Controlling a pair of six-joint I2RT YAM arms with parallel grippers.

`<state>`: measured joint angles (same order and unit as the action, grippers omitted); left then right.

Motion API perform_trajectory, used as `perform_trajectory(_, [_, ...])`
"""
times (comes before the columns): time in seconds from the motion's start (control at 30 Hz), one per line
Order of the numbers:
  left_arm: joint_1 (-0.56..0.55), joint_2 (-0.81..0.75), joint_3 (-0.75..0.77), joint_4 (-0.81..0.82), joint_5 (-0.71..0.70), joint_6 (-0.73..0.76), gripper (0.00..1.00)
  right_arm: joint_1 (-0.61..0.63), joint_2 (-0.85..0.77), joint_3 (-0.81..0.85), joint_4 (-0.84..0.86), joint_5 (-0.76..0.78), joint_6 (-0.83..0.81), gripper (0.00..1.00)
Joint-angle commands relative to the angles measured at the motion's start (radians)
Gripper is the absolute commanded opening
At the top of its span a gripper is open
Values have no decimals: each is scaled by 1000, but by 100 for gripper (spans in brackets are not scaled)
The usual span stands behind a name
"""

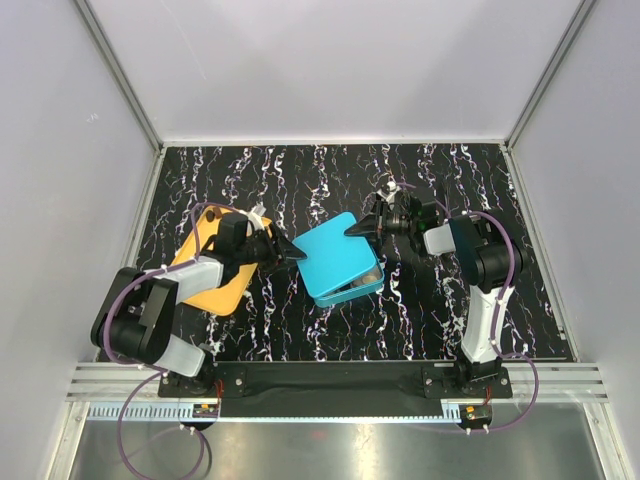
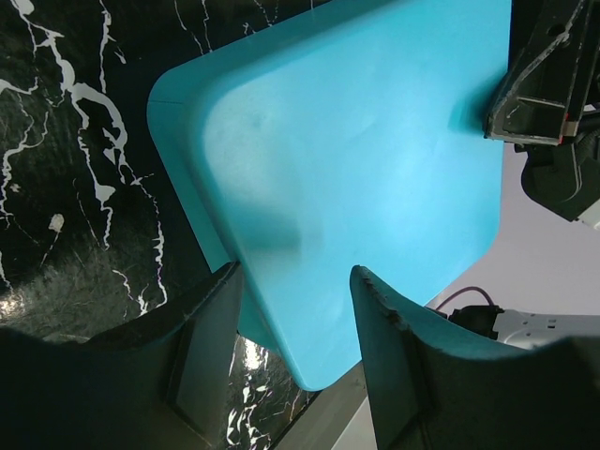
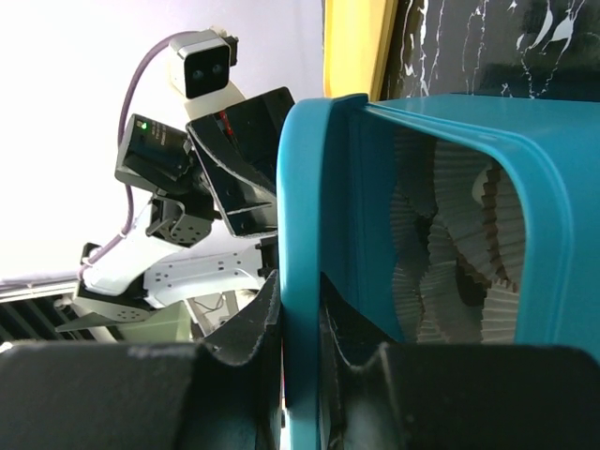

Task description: Pack the chocolate

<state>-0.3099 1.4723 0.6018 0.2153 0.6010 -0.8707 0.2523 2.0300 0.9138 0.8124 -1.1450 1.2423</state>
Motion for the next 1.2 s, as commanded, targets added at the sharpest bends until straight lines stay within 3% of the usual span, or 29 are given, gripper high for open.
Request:
perform_trajectory(0.0, [-12, 13, 26, 62, -3, 10, 54, 4, -22, -3, -51, -32, -70, 13])
perform_trajectory(0.37, [-34, 28, 49, 79, 6, 9, 54, -25, -43, 17, -168, -27, -153, 25])
perform_trajectory(0.73, [-51, 46, 69, 72, -1, 9, 54, -31, -125, 151, -727, 92, -545, 36])
perform_trajectory(1.17, [-52, 46, 69, 45, -4, 21, 53, -42, -151, 211, -955, 209, -685, 40])
